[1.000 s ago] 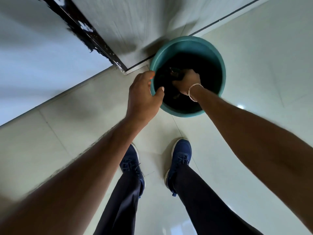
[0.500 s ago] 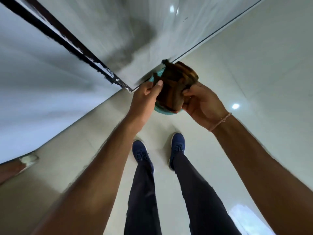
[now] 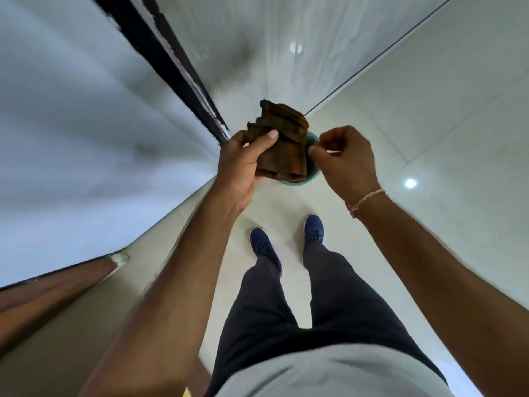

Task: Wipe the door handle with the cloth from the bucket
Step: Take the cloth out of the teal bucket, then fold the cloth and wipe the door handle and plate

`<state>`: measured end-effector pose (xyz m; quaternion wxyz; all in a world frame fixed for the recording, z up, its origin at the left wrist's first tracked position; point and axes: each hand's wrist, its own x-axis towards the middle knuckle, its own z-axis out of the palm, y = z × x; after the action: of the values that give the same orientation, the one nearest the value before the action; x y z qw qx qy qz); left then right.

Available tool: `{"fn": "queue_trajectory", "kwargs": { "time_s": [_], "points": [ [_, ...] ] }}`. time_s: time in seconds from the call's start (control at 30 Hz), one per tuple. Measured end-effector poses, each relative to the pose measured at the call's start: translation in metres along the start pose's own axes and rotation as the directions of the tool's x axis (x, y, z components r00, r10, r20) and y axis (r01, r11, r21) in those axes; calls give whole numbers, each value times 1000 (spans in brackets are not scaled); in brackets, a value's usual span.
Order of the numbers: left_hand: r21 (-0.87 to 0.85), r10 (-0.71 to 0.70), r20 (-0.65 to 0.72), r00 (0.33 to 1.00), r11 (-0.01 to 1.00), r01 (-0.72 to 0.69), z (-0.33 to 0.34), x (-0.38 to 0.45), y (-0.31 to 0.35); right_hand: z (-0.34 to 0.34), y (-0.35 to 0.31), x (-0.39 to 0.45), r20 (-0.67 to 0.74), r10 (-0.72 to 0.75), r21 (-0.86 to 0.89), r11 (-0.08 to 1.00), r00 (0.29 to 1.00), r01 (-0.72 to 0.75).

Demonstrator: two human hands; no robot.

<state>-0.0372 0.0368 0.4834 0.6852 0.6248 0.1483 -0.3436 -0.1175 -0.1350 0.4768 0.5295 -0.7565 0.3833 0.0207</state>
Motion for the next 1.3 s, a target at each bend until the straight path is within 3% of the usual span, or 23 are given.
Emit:
{"fn": "queue_trajectory", "kwargs": {
  "time_s": [0.1, 0.23, 0.33, 0.5, 0.6, 0.7, 0.87, 0.97, 1.1, 1.3],
  "points": [
    [62, 70, -51, 996, 996, -67, -9, -26, 15, 4, -28, -31, -43, -284, -71, 957, 958, 280],
    [42, 106, -7, 994, 994, -105, -16, -60, 31, 19, -55, -63, 27, -375, -154, 915, 927, 374],
    [44, 129, -57, 990, 991, -127, -28, -74, 38, 26, -70, -78, 10, -365, -90, 927, 931, 365],
    [197, 312, -101, 945, 937, -288, -36, -90, 45, 31, -92, -91, 3, -294, 21, 956, 956, 294],
    [194, 354, -110, 929, 924, -329, -37, -102, 46, 33, -97, -85, 15, -259, 88, 962, 966, 257],
    [238, 401, -137, 906, 901, -363, -34, -114, 41, 31, -98, -80, 112, -241, 175, 960, 964, 220],
    [290, 441, -240, 865, 883, -370, -25, -138, 32, 16, -94, -81, 325, -306, 235, 943, 895, 236],
    [292, 436, -352, 828, 892, -345, -26, -149, 28, 16, -92, -87, 401, -300, 219, 949, 866, 227],
    [245, 417, -479, 772, 909, -338, -31, -173, 16, 30, -93, -101, 440, -351, 124, 935, 827, 331],
    [192, 372, -675, 637, 923, -334, -60, -219, -2, 64, -101, -128, 506, -417, 29, 883, 755, 468]
  ]
}}
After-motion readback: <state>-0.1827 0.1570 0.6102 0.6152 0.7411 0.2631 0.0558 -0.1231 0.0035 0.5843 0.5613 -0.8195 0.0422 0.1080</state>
